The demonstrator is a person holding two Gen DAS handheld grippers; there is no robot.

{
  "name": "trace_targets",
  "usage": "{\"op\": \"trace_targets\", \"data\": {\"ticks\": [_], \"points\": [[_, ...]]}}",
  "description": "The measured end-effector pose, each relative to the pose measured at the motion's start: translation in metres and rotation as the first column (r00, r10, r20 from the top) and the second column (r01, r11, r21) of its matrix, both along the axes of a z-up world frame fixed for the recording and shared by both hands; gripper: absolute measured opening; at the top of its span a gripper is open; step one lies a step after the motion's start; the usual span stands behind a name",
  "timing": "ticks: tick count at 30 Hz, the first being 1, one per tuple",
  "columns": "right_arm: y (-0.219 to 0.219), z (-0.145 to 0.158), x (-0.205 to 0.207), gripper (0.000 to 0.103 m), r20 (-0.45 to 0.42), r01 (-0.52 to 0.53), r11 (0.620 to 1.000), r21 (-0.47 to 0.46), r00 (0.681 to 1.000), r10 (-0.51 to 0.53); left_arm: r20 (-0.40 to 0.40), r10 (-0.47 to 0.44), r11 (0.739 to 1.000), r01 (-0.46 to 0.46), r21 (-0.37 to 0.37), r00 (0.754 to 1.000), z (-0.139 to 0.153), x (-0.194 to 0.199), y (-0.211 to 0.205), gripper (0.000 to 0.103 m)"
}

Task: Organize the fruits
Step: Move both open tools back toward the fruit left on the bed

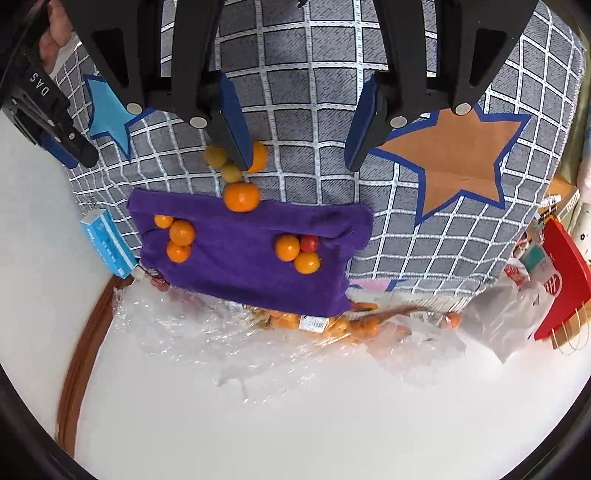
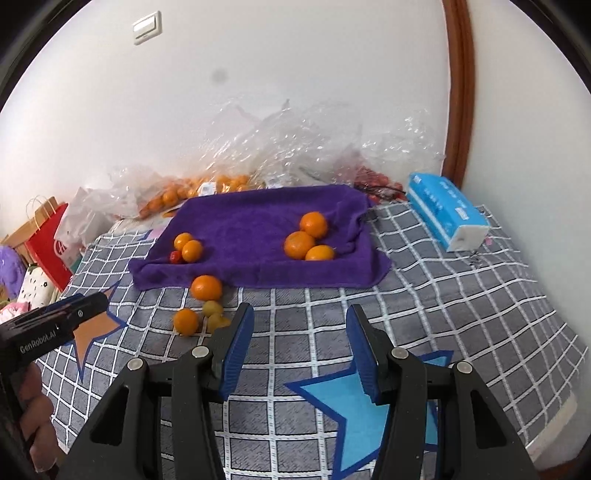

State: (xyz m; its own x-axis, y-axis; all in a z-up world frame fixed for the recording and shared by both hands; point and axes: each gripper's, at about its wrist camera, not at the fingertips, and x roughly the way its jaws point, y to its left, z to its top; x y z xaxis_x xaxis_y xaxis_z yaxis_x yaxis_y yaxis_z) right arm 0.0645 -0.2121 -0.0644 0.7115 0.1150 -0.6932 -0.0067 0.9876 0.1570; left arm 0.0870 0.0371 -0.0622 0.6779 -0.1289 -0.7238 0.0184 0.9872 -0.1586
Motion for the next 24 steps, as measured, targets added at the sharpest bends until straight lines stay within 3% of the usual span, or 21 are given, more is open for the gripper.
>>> {"op": "trace_targets", "data": {"ticks": [6,10,19,24], "points": [[0.015,-0.037,0.020,0.052,-0.053,-0.031,0.999,0.040,0.998,0.033,-0.029,0.009,1.000,-0.009,0.011,1.000,-0.029,0.009,0.014,0.051],[0.025,-0.058,0.030,0.052,-0.080,-0.043,0.997,0.063,0.996,0.048,-0.063,0.043,0.997,-0.039,0.064,0.997,-0.049,0.015,0.024,0.051],[0.064,-0.076,0.046,0.048,-0.097,-0.132,0.989,0.066,0.986,0.138,-0.120,0.079,0.995,-0.071,0.064,0.990,-0.077,0.031,0.045,0.051],[0.078,-0.080,0.056,0.046,-0.105,-0.156,0.986,0.054,0.981,0.161,-0.089,0.069,0.997,-0.065,0.049,0.994,-0.081,0.029,0.051,0.051]]}}
